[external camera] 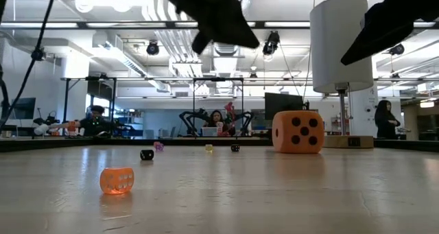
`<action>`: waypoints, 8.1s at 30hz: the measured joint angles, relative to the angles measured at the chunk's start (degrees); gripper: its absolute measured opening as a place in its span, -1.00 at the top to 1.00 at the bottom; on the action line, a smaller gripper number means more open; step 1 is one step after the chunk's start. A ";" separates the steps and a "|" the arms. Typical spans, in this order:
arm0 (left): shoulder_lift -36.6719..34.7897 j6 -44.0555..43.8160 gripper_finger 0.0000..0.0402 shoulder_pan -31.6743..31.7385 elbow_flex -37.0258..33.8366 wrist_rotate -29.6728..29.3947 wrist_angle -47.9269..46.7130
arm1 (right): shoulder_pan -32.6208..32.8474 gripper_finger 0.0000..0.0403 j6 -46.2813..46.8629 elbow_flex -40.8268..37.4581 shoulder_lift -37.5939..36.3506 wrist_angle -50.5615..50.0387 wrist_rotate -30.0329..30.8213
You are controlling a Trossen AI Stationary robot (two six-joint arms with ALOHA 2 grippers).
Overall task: Pick & Place Dice
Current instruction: Put the large orange die into the blue bin
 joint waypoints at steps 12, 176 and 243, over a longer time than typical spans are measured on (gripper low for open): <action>-7.81 5.80 0.93 -3.55 0.00 -0.81 -7.68 | -10.41 -0.99 -6.57 0.00 -4.30 -1.97 -7.60; -22.92 2.81 0.93 -10.05 -13.14 -14.15 -10.67 | -58.15 -0.99 -62.55 0.81 4.61 -0.14 -49.20; -22.90 2.79 0.93 -10.05 -13.14 -14.13 -10.68 | -58.02 -0.99 -66.65 0.38 1.49 0.08 -47.09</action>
